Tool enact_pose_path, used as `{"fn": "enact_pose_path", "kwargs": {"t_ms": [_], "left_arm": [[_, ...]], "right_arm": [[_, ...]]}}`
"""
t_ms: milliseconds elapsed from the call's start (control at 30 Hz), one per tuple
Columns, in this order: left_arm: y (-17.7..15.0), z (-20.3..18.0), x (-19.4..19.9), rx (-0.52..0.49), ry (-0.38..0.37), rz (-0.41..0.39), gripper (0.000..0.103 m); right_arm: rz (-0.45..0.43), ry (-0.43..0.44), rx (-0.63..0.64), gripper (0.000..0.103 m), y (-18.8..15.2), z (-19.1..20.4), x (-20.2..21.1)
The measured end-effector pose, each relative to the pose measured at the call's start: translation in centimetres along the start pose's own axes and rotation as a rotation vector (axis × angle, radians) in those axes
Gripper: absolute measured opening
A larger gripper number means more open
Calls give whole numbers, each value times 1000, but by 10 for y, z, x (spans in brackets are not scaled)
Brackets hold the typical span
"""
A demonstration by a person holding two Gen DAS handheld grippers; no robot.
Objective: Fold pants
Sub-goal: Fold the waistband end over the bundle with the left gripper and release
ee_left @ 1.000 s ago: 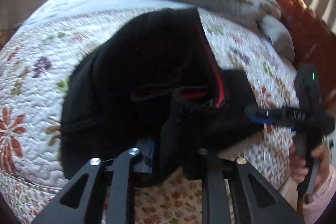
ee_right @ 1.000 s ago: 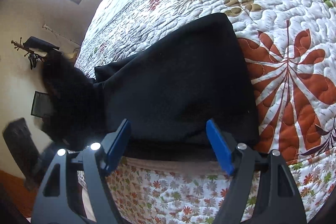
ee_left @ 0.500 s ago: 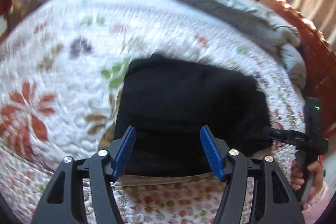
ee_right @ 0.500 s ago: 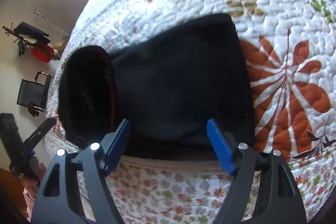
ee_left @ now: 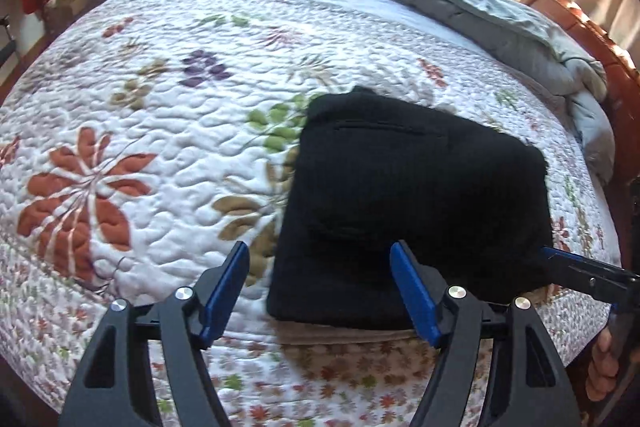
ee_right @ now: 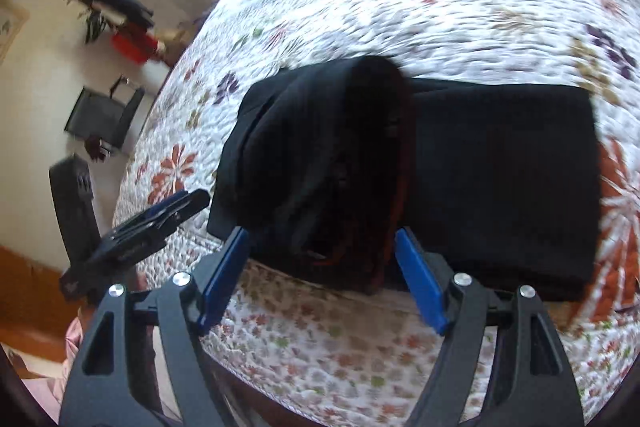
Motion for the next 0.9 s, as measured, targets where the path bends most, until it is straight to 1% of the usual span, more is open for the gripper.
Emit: {"fn": "enact_pose_path", "kwargs": {"t_ms": [67,100,133,167,200,233,300,333,400,433,467,500,533,600,667,700,767,800,833,900], "left_arm": [[-4,6,-4,18,-9,24,73],[-8,6,-5,22,-14,33,73],[-12,7,-10,26,-21,52,73],[-14,7,-13,27,-20,65,73],[-16,6,-16,27,-17,78,73],[-18,5,-19,27,-19,85,73],[-20,5,-19,33,-28,80,74],[-20,5,-18,37,-30,71,76],[-19,4,-16,39,-32,59,79],[-19,3,-16,33,-27,58,79],[-19,2,-17,29,-22,63,79],[-20,0,-23,21,-14,81,80],[-19,-2,-27,18,-8,94,81],[-21,-5,-35,15,3,109,81],[-21,-5,-35,14,6,107,81],[-21,-3,-32,19,-3,105,81],[-20,0,-26,28,-12,101,80],[-19,1,-21,33,-17,93,80],[-17,1,-18,36,-26,84,80],[-15,1,-15,39,-50,78,80]], "right_arm": [[25,-23,-1,68,5,6,-13],[41,-15,-8,51,7,8,-21],[53,-9,-13,26,7,8,-26],[70,3,-14,15,8,10,-31],[86,36,-16,7,8,11,-35],[82,54,-8,4,7,13,-33],[50,51,40,4,3,21,-19],[32,59,52,4,3,22,-11],[12,76,55,4,3,19,5],[15,58,44,4,1,14,7],[24,31,27,4,-1,8,5],[45,-6,12,4,-3,-2,-3],[70,-24,-11,4,-6,-11,-13],[120,-16,-62,5,-10,-29,-36],[117,-13,-58,5,-12,-30,-40],[105,-10,-36,11,-10,-25,-34],[96,-30,-5,41,-9,-19,-24],[80,-54,10,74,-9,-17,-16],[56,-69,20,91,-9,-16,-8],[25,-82,24,91,-8,-18,1]]}}
Point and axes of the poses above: each gripper's, at about its wrist camera, not at the fingertips, and x roughly against the way its jaws point, z to its left, y to its top, the point moved 1 cm from there along -x, roughly the way its jaws point, and after that the axes turned 1 degree about -x, right-handed, at the moved point
